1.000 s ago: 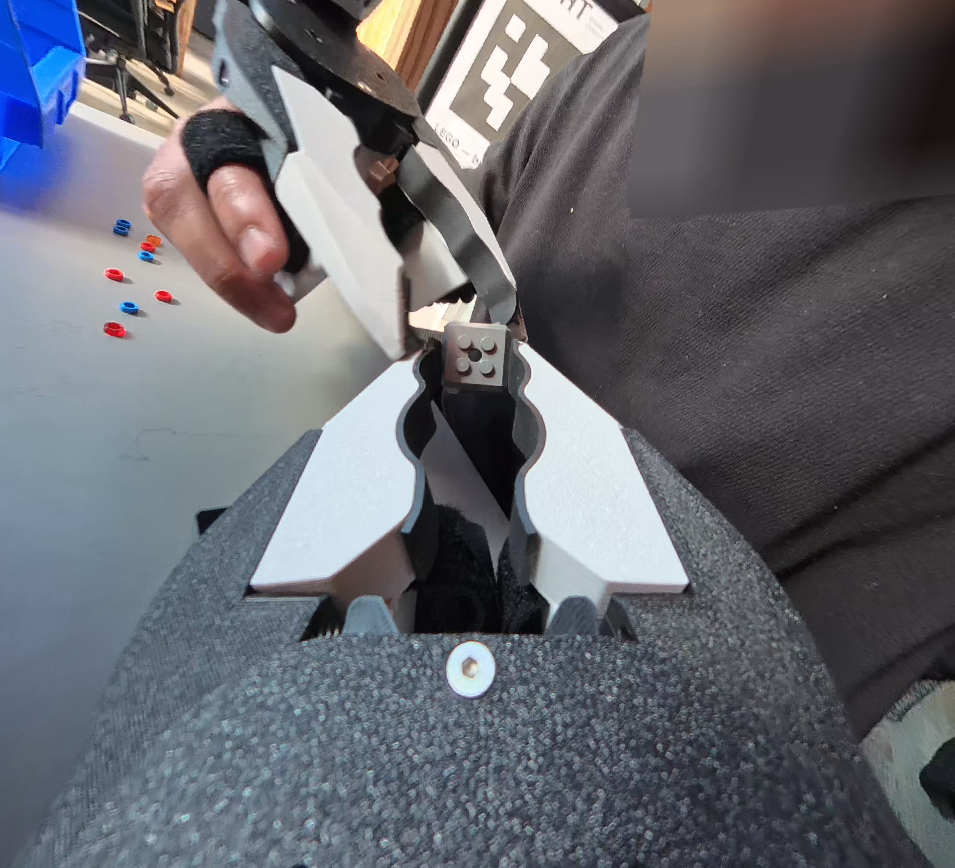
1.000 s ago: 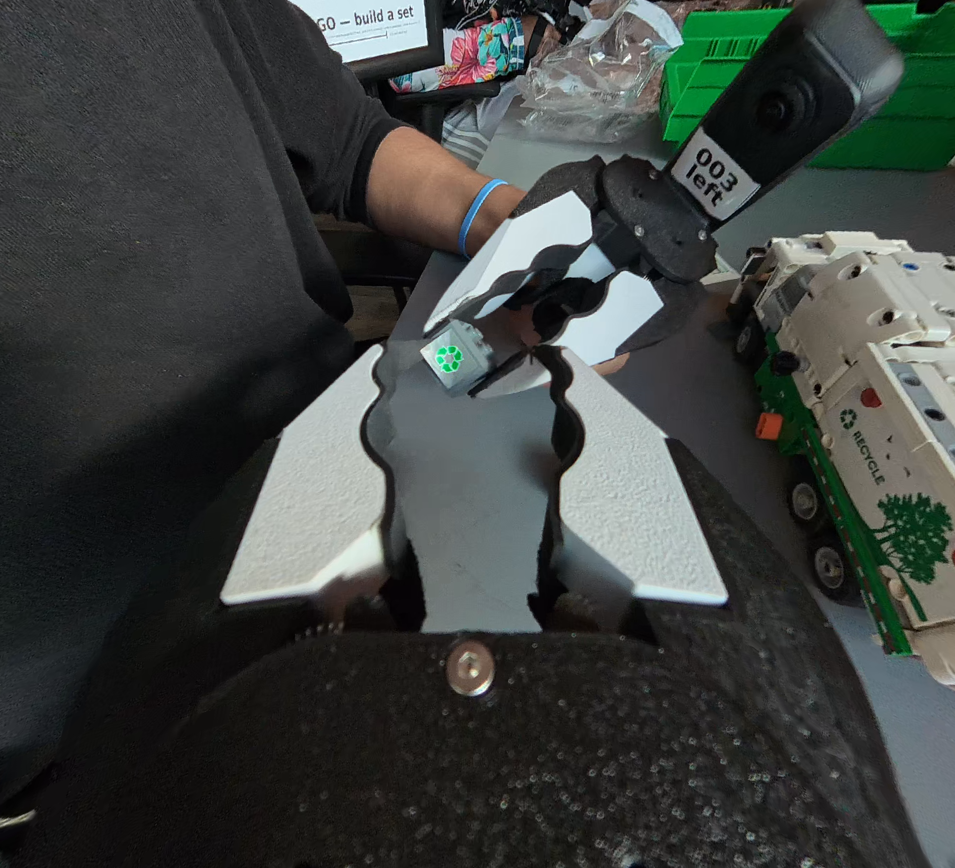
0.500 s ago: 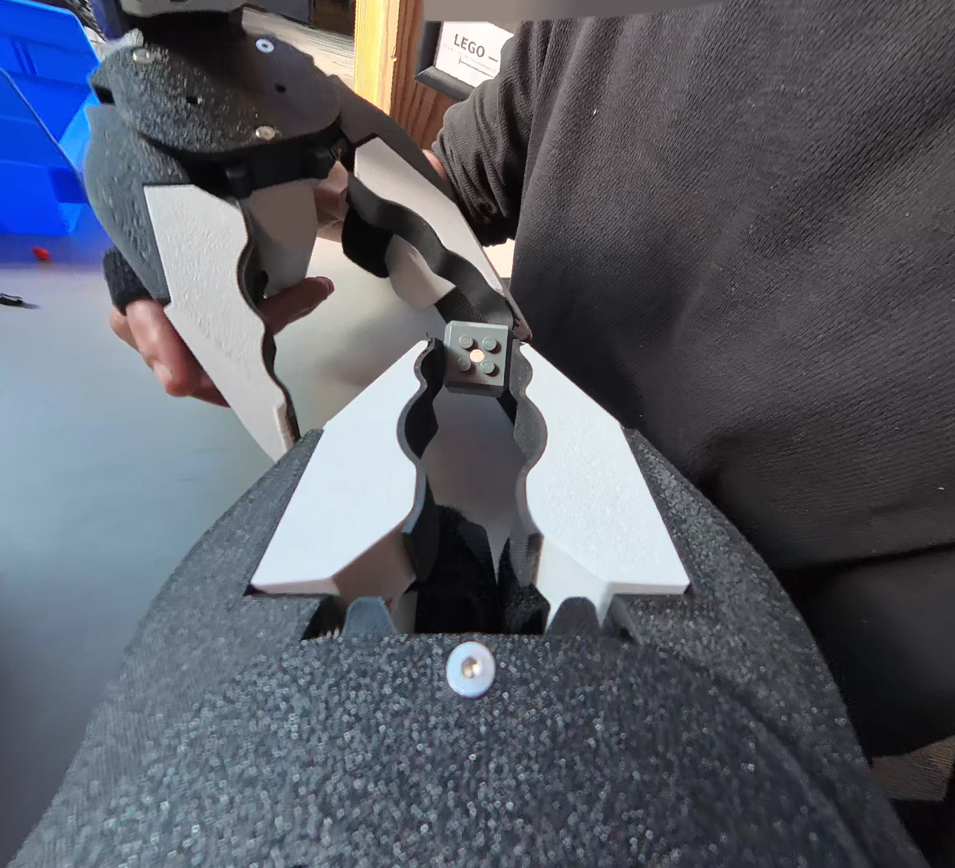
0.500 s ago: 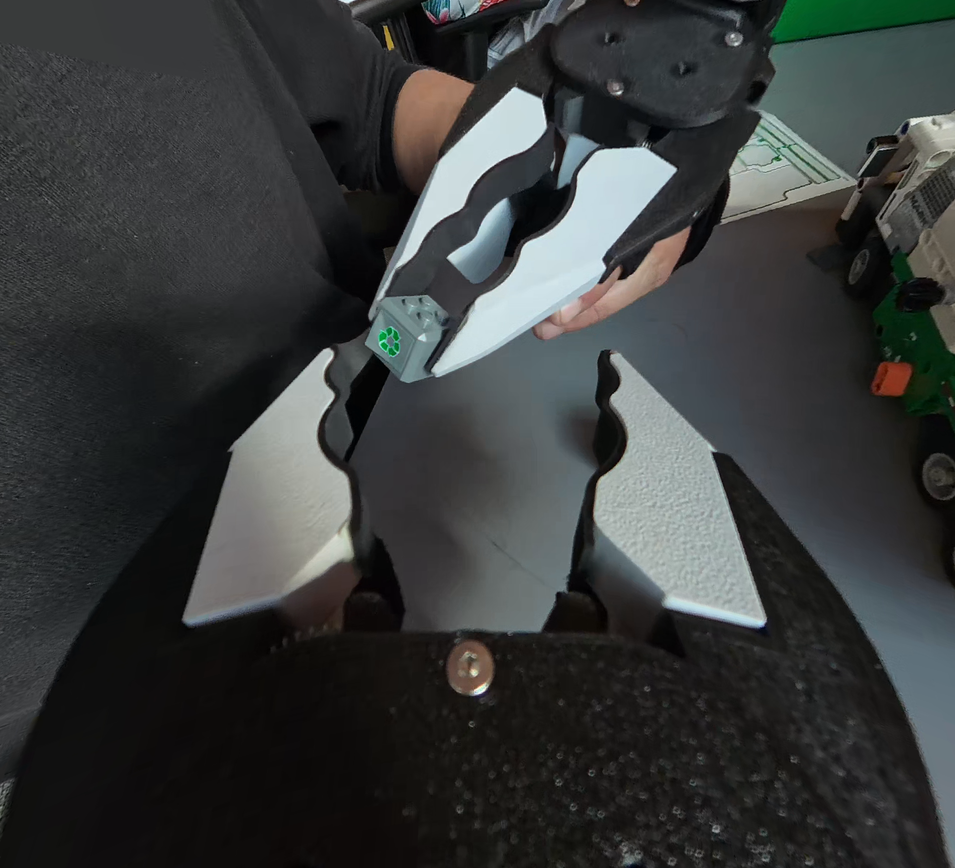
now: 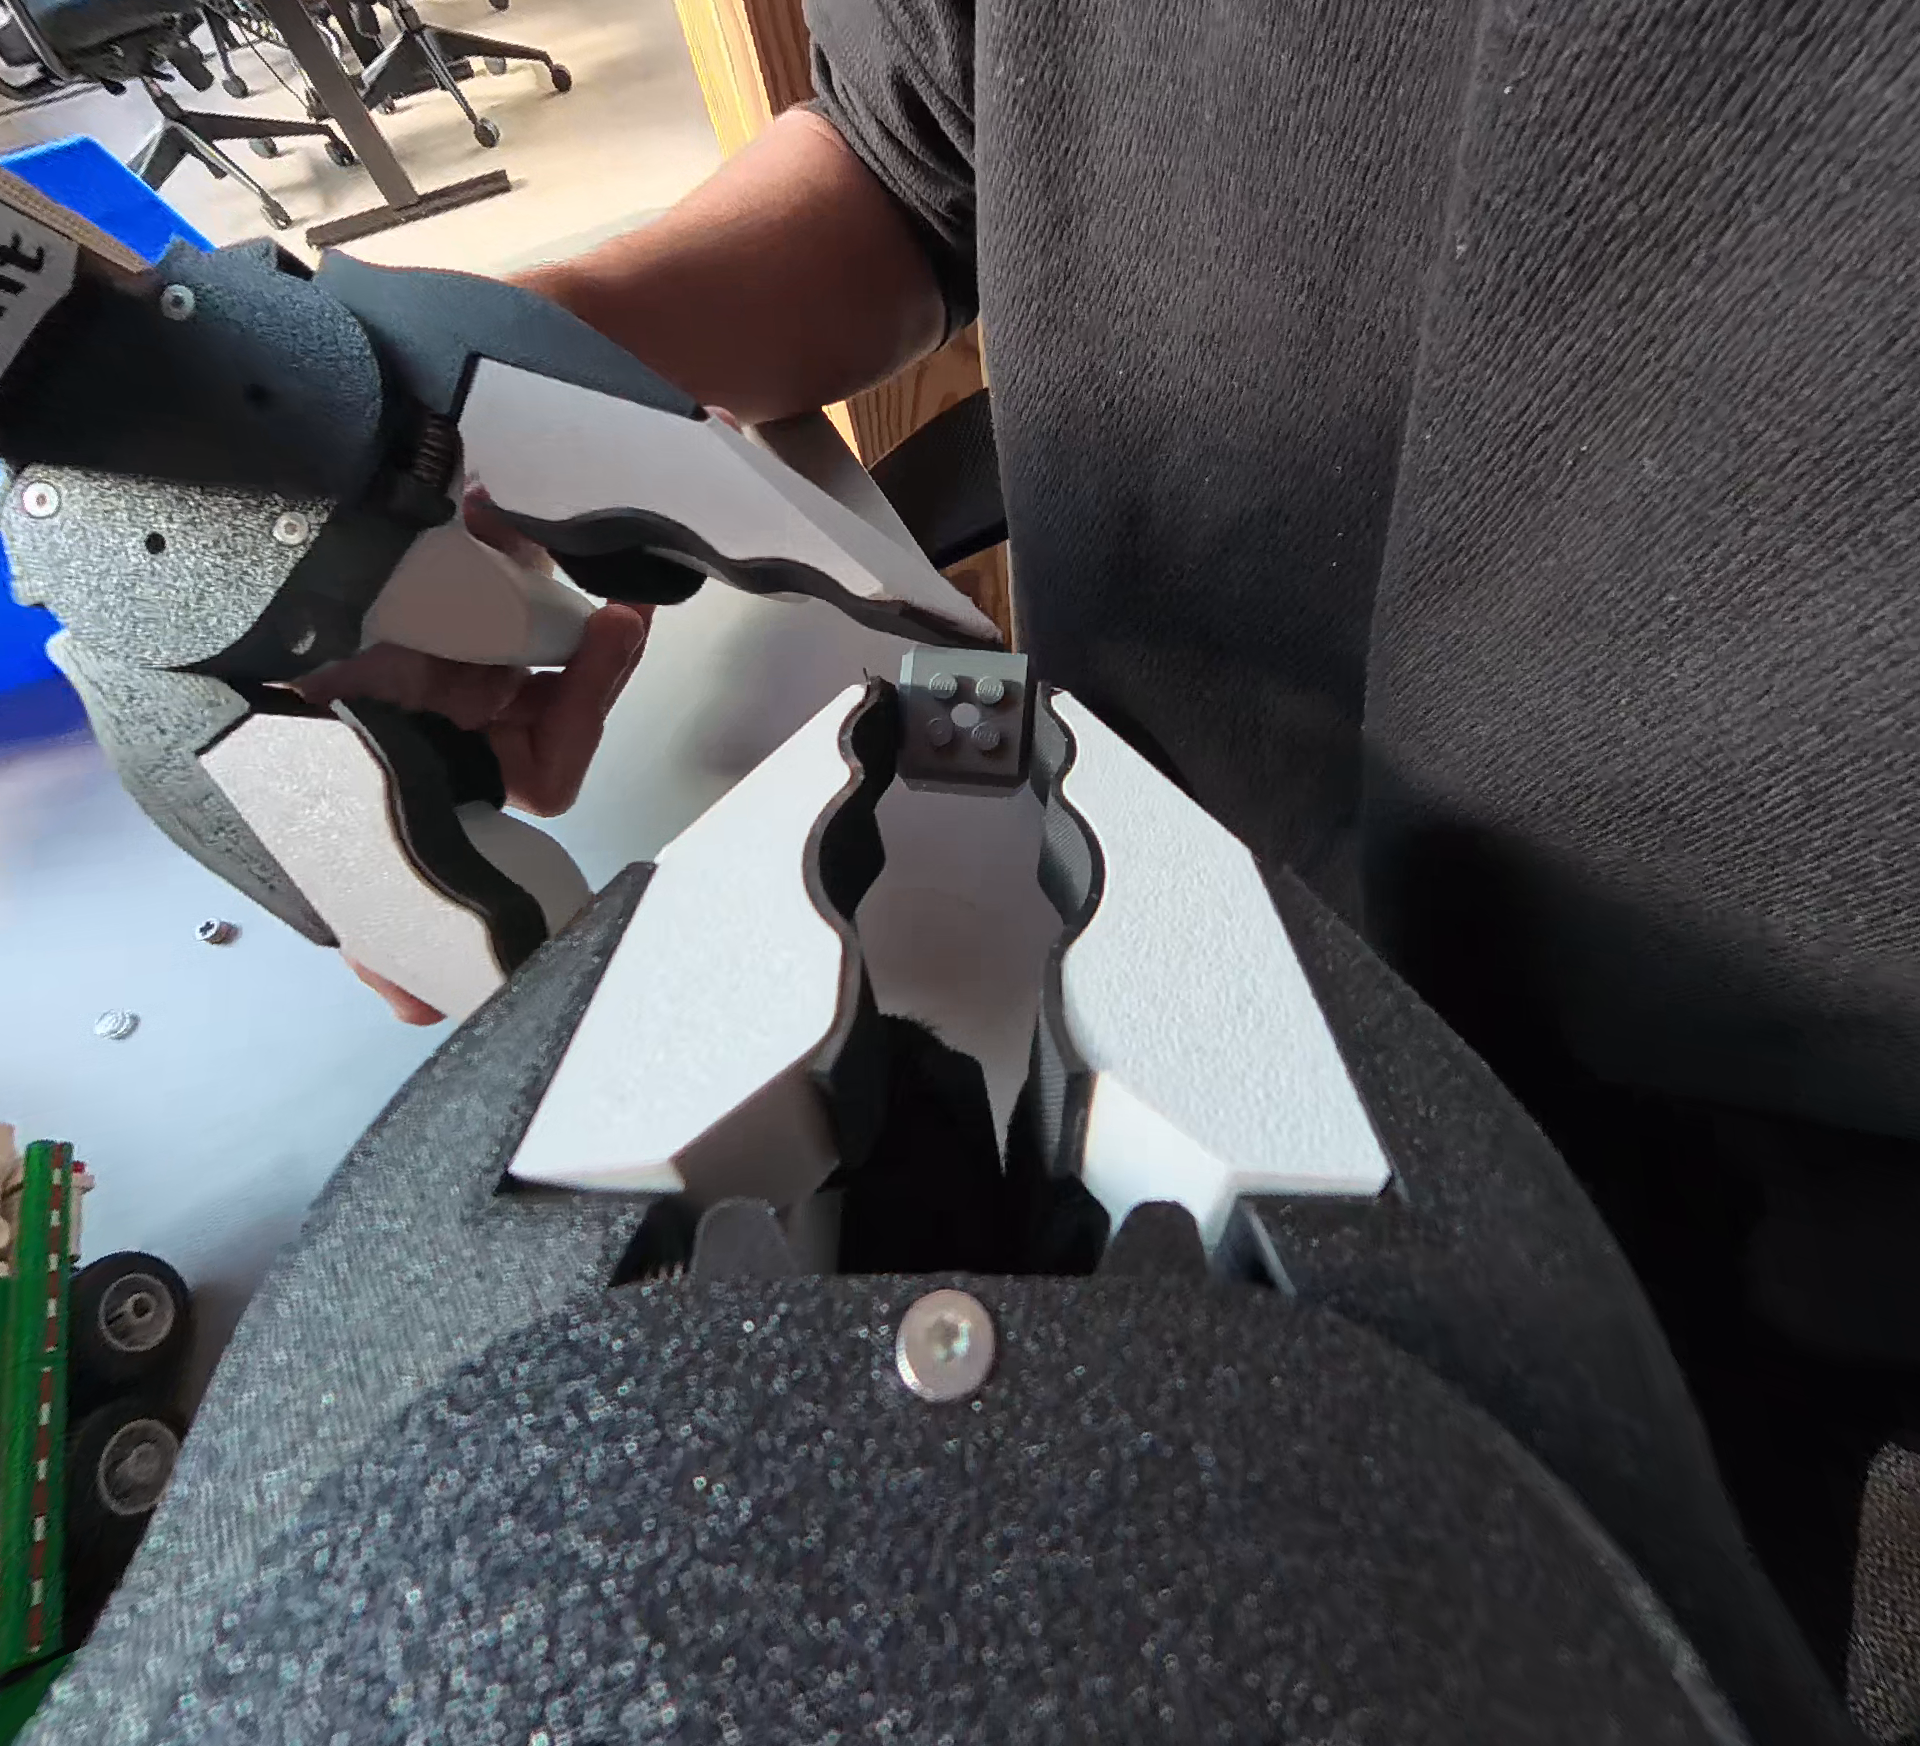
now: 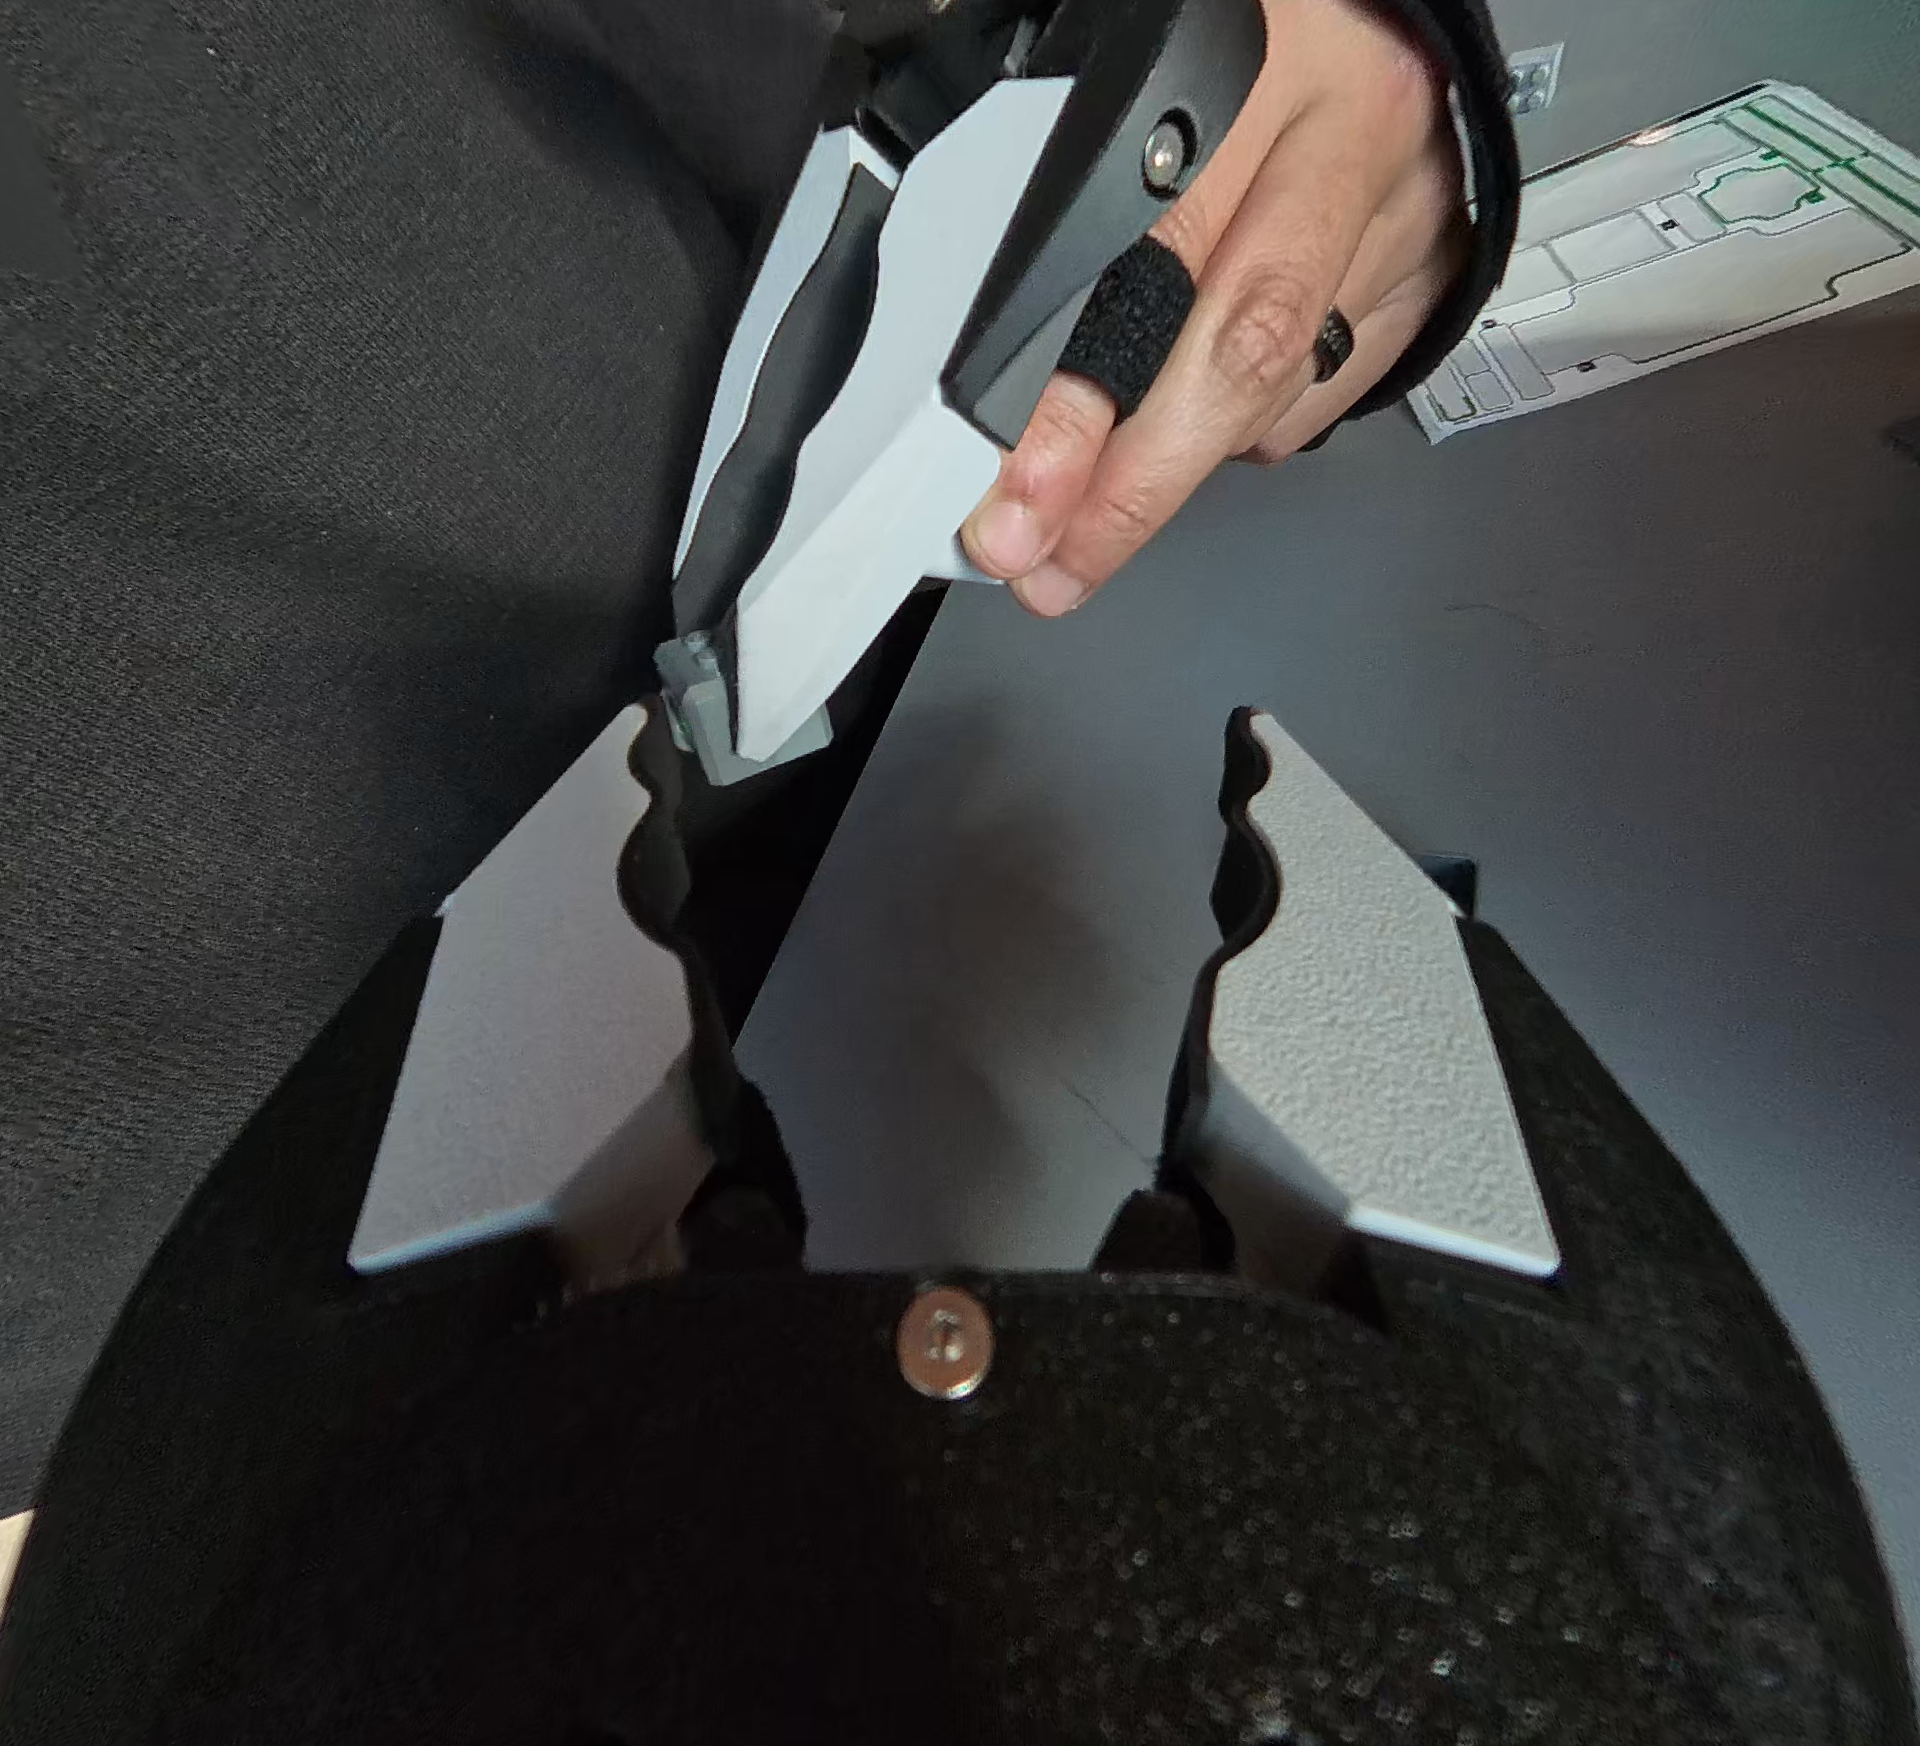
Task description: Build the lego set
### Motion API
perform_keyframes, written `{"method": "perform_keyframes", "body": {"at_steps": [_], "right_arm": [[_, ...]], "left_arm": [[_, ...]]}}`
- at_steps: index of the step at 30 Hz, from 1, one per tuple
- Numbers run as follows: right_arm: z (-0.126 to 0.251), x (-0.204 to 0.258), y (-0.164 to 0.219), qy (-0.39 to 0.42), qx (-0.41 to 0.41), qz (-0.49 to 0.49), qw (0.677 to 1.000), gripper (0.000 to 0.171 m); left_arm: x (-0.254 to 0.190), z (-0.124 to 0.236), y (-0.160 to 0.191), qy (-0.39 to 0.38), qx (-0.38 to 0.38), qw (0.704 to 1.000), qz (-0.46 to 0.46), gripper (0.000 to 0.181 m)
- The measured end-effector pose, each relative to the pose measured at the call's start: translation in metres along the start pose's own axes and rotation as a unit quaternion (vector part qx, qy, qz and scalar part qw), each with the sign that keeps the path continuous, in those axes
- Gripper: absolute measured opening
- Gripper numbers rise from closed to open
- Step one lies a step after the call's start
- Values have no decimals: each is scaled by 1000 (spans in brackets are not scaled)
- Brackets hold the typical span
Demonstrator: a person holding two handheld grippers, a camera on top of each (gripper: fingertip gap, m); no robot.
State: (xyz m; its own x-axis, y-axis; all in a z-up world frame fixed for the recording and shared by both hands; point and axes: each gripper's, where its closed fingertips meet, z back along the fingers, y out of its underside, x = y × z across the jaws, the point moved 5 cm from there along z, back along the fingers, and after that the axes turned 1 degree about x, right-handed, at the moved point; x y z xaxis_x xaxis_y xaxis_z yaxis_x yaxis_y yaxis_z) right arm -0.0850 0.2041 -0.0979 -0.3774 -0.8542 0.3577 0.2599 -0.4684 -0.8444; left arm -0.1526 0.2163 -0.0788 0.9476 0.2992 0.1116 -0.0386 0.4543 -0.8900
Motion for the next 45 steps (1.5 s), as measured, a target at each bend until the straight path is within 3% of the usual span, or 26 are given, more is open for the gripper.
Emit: {"method": "perform_keyframes", "body": {"at_steps": [14,20,25,30,35,45], "right_arm": [[-13,-2,11,1,37,4,999,104],[-11,-4,11,11,38,9,999,104],[13,-9,-13,15,-60,-13,998,89],[29,-27,-40,-61,-227,-170,957,85],[20,-30,-48,-133,-277,-239,921,88],[15,-35,-40,-158,-268,-271,911,84]], "left_arm": [[3,1,2,-14,-1,1000,-2,24],[9,19,-2,-34,-47,998,17,24],[25,45,-3,-111,-151,981,53,24],[38,64,-4,-193,-253,944,87,24],[40,57,-9,-216,-255,939,79,24],[43,55,-9,-238,-239,939,69,23]]}}
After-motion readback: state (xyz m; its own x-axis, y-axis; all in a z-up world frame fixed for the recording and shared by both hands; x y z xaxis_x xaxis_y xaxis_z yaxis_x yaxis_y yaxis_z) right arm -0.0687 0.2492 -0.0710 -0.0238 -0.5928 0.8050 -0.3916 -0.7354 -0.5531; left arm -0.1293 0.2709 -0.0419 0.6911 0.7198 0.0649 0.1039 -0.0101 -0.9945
